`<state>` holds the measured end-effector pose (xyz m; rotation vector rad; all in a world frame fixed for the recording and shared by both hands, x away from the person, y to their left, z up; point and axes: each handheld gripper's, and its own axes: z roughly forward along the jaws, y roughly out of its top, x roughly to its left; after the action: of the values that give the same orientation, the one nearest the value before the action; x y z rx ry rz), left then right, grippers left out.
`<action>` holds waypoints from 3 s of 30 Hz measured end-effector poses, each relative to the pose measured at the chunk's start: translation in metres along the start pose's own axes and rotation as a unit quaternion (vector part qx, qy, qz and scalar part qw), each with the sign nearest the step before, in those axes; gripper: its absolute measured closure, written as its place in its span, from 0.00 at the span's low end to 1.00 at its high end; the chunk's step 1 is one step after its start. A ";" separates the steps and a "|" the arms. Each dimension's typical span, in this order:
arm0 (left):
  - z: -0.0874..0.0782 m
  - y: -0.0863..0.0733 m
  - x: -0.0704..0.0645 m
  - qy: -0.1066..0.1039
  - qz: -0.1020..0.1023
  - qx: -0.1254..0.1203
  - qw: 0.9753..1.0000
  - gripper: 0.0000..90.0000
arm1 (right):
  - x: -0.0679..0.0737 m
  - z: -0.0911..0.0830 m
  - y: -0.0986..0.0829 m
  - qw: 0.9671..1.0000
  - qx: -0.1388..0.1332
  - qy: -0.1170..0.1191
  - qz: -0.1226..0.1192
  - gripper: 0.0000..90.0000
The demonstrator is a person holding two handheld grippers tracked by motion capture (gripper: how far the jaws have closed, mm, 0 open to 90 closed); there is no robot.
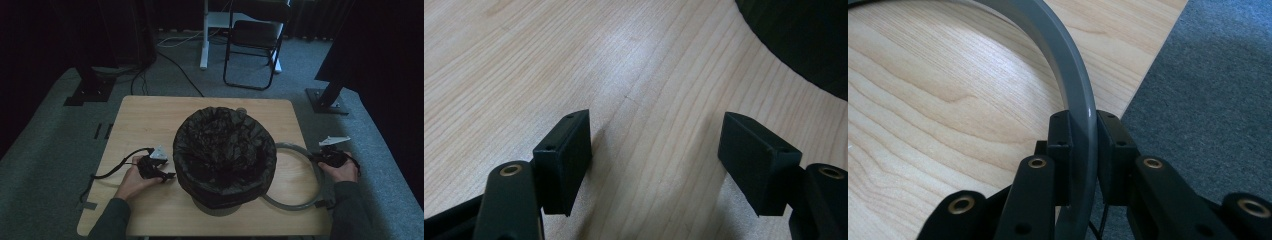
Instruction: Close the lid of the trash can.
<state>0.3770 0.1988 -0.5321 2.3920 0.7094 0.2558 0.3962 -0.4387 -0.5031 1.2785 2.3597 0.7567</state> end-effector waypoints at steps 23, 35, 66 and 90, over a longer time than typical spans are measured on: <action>0.004 -0.009 -0.001 -0.003 0.003 -0.028 1.000 0.13 | -0.012 -0.032 0.016 1.000 0.000 -0.010 -0.016 0.88; 0.006 -0.013 -0.003 -0.005 0.006 -0.049 0.999 0.12 | -0.017 -0.046 0.019 1.000 -0.006 -0.013 -0.017 0.88; 0.006 -0.014 -0.004 -0.003 0.003 -0.053 0.999 0.12 | -0.023 -0.087 0.040 0.999 -0.032 -0.021 -0.025 0.88; 0.006 -0.014 -0.004 -0.003 0.003 -0.053 0.999 0.12 | -0.031 -0.119 0.049 0.998 -0.052 -0.034 -0.024 0.88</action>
<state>0.3699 0.2033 -0.5454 2.2929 0.6700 0.2821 0.3810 -0.4767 -0.3774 1.1816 2.2587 0.7971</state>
